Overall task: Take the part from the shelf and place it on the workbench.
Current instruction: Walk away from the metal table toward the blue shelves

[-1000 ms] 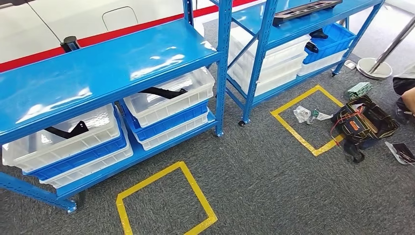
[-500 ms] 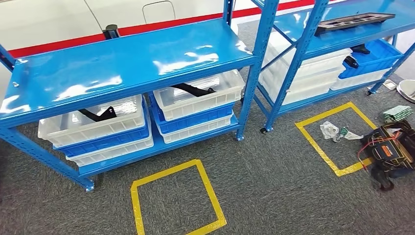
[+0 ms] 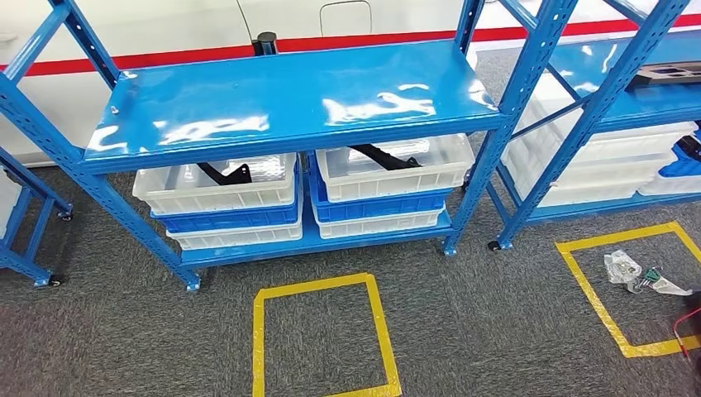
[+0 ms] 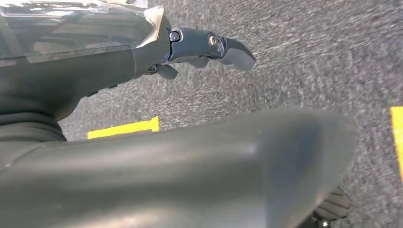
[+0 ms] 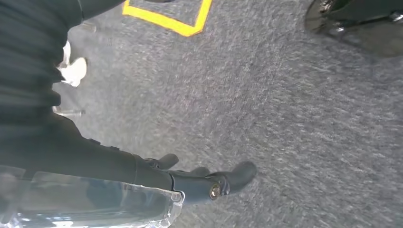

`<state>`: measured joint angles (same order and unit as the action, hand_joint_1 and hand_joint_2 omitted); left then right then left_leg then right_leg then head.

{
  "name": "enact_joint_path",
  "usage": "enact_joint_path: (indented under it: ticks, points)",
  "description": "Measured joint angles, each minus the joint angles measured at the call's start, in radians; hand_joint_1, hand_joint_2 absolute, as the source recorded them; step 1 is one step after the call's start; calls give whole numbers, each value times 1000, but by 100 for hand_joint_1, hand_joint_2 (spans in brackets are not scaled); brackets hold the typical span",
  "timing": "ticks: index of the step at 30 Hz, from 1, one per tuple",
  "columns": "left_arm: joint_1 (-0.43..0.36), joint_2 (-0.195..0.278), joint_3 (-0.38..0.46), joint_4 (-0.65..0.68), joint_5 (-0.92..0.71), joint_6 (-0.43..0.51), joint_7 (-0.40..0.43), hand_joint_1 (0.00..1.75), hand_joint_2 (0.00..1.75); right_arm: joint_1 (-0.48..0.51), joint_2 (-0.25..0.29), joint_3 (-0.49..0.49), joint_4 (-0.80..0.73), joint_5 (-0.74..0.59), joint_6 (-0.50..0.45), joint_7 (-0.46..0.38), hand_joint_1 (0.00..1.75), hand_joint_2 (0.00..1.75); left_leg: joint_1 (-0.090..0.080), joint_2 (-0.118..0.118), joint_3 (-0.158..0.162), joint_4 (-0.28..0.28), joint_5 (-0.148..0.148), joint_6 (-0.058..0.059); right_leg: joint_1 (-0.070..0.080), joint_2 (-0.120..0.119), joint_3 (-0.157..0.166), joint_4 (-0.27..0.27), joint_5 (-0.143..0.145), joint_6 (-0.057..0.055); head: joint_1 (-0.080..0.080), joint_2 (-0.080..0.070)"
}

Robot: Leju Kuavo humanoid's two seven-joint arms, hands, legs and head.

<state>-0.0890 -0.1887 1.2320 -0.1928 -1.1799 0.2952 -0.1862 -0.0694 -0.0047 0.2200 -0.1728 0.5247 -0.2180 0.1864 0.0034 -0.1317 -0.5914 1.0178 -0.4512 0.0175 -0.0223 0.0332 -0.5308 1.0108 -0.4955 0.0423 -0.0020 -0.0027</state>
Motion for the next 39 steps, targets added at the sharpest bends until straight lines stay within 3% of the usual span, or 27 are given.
enact_joint_path:
  ticks: [2, 4, 6, 7, 9, 10, 12, 14, 15, 17, 19, 21, 22, 23, 25, 26, 28, 30, 32, 33, 37, 39]
  points:
    - [1, 0, 0, 0, 2, 2, 0, 0, 0, 0, 1, 0, 0, 3, 0, 0, 0, 175, 0, 46, -23, 49, -32, -9, -5, -23, 2, -4, 3, -16, -6, 0]
    - [-1, 0, 0, 0, 5, 4, 0, 0, 0, 3, 0, 0, 0, 5, 2, 0, 0, 175, 1, 105, -82, 166, -95, -17, -2, -49, 3, -4, 0, -27, -12, 0]
    - [-1, 0, 0, 0, 7, 6, 1, 0, 0, 5, 0, 0, 0, 8, 3, 1, 0, 175, 5, 124, -134, 265, -128, -22, 1, -78, 4, -4, -3, -32, -12, 0]
    - [0, 0, 0, 0, 7, 7, 2, 0, 0, 4, 0, 0, 0, 9, 4, 1, 0, 175, 6, 128, -137, 268, -119, -23, 2, -91, 4, -4, -4, -33, -12, 0]
    - [1, 0, 0, 0, 8, 9, 3, 0, 0, 1, 0, 0, 0, 11, 4, 1, 0, 175, 7, 148, -84, 169, -61, -18, 3, -115, 9, -4, -8, -31, -13, 0]
    - [0, 0, 0, 0, 8, 9, 3, 0, 0, 1, 1, 0, 0, 13, 4, 1, 0, 175, 4, 172, -46, 101, -35, -13, 5, -125, 13, -4, -11, -28, -13, 0]
    - [-4, 0, 0, 0, 8, 12, 3, 0, 0, 0, 1, 0, 0, 14, 4, 1, 0, 87, -2, 203, 0, 18, -13, -3, 12, -146, 17, -4, -19, -17, -10, 0]
    - [-4, 0, 0, 0, 8, 15, 3, 0, 0, -3, 2, 0, 0, 13, 1, 1, 0, 0, -8, 191, 4, 6, -13, 7, 15, -166, 24, -8, -23, -5, -7, 0]
    - [-3, -1, 0, 0, 8, 16, 3, 0, 0, -5, 2, 0, 0, 12, -1, 2, 0, 0, -6, 181, 7, 1, -10, 13, 14, -167, 27, -8, -26, 1, -7, 0]
    - [-2, -2, 0, 0, 6, 18, 4, 0, 0, -7, 2, -2, 0, 6, -5, 3, 0, 0, 0, 165, 13, -11, 0, 25, 12, -125, 16, 28, -46, 7, -5, 0]
    - [-4, -3, 0, 0, 2, 19, 5, 0, 0, -2, 2, -5, 0, 2, -6, 5, 0, 0, 2, 149, 15, -17, 5, 33, 9, -62, -42, 144, -96, 3, -2, 0]
    - [-5, -4, 0, 0, -1, 19, 6, 0, 0, 5, 1, -7, 0, 0, -7, 5, 0, 0, 2, 130, 14, -16, 4, 35, 9, -41, -108, 264, -132, 5, 0, 0]
    - [-5, -5, 0, 0, -1, 19, 7, 0, 0, 8, 0, -7, 0, 0, -7, 5, 0, 0, 3, 122, 15, -16, 3, 34, 8, -39, -121, 277, -127, 12, 0, 0]
    - [-4, -5, 0, 0, -1, 19, 8, 0, 0, 11, -1, -7, 0, -1, -8, 5, 0, 0, 4, 115, 17, -15, 2, 32, 6, -39, -115, 250, -105, 23, 0, 0]
    - [-4, -5, 0, 0, -1, 19, 9, 0, 0, 12, -2, -8, 0, -1, -8, 5, 0, 0, 5, 104, 19, -11, -2, 25, -2, -37, -64, 116, -42, 45, 1, 0]
    - [-4, -5, 0, 0, -1, 19, 10, 0, 0, 11, -2, -8, 0, -1, -9, 5, 0, 0, 3, 100, 18, -6, -6, 19, -4, -35, -41, 57, -18, 46, 2, 0]
    - [-4, -4, 0, 0, -1, 20, 12, 0, 0, 9, 0, -8, 0, 0, -10, 6, 0, 0, -2, 97, 17, 0, -15, 11, -7, -32, -20, 6, 1, 31, -1, 0]
    - [-4, -3, 0, 0, -2, 21, 14, 0, 0, 9, 2, -8, 0, 0, -11, 6, 0, 0, -3, 96, 17, 1, -17, 26, -7, -32, -16, 4, 4, 16, -6, 0]
    - [-3, -3, 0, 0, -2, 21, 15, 0, 0, 9, 2, -8, 0, 0, -12, 6, 0, 0, -2, 97, 19, -1, -15, 43, -4, -31, -14, 3, 6, 12, -7, 0]
    - [-3, -3, 0, 0, -2, 21, 15, 0, 0, 9, 2, -8, 0, 0, -12, 6, 0, 0, -1, 98, 21, -2, -14, 43, -2, -31, -13, 3, 6, 10, -7, 0]
    - [-3, -4, 0, 0, -2, 21, 15, 0, 0, 8, 3, -8, 0, 1, -12, 6, 0, 0, 1, 99, 25, -9, -12, 36, 3, -31, -12, 4, 4, 5, -7, 0]
    - [-3, -4, 0, 0, -2, 21, 14, 0, 0, 7, 3, -9, 0, 2, -13, 6, 0, 0, 2, 99, 26, -11, -12, 22, 4, -31, -12, 4, 3, 2, -7, 0]
